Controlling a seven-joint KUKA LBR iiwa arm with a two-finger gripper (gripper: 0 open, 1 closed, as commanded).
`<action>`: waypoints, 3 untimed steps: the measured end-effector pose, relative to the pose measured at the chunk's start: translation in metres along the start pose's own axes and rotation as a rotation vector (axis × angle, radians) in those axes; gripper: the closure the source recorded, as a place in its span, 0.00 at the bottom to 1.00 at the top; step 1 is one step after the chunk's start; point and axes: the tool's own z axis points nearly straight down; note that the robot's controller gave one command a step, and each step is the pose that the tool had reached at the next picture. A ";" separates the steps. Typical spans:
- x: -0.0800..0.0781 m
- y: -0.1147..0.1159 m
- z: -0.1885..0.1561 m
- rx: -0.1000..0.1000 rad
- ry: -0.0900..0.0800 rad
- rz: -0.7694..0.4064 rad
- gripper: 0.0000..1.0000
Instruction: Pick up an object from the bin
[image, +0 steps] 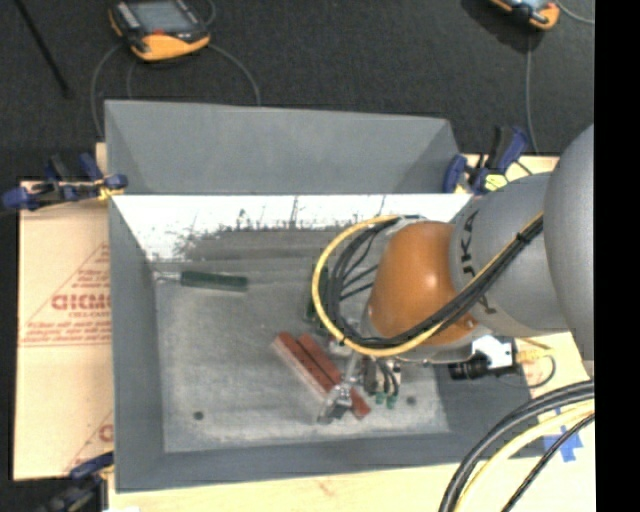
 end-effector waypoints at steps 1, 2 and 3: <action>0.001 0.004 0.033 -0.003 -0.008 0.246 0.00; -0.011 0.006 0.030 -0.004 0.000 0.168 1.00; -0.011 0.006 0.030 -0.004 0.000 0.168 1.00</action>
Offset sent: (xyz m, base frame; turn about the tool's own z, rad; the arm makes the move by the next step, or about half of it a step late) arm 0.0076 0.0029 -0.0389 0.1693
